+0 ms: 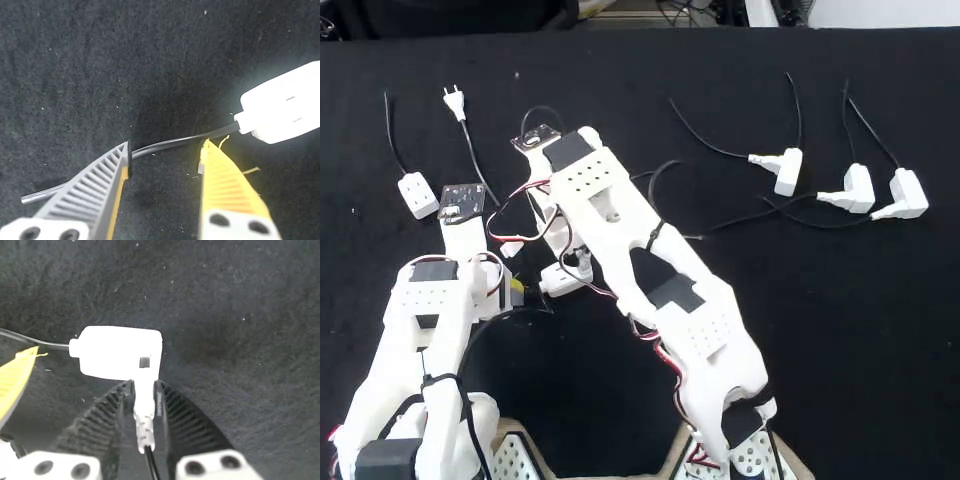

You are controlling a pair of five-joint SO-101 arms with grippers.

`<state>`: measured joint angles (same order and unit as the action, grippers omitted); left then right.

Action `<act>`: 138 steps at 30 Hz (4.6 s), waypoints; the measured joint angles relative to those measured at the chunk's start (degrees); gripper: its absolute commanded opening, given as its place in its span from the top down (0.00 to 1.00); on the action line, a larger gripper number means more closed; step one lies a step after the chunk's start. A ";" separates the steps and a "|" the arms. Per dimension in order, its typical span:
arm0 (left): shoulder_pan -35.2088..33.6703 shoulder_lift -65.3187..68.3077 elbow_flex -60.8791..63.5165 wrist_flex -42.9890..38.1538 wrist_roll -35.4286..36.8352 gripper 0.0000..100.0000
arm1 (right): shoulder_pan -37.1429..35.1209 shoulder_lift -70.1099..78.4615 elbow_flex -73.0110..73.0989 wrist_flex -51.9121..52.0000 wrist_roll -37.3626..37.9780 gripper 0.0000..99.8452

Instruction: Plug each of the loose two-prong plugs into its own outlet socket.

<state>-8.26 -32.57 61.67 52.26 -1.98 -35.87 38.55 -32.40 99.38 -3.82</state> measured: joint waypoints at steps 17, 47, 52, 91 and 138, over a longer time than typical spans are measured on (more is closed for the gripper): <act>0.00 0.00 0.00 0.00 0.18 0.77 | -0.09 -4.04 6.07 0.00 0.00 0.99; 0.00 0.00 0.00 0.00 0.18 0.77 | 2.20 4.57 -5.01 0.09 4.40 0.99; 0.00 0.00 0.00 0.00 0.18 0.77 | 2.20 4.57 -5.01 0.09 4.40 0.99; 0.00 0.00 0.00 0.00 0.18 0.77 | 18.02 -34.81 48.53 -23.47 16.53 0.99; 0.00 -20.57 1.85 2.90 3.25 0.77 | -0.97 -83.34 102.42 -61.71 13.63 0.99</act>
<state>-8.26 -53.14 63.52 55.16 1.27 -36.84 -44.79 70.02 37.67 9.80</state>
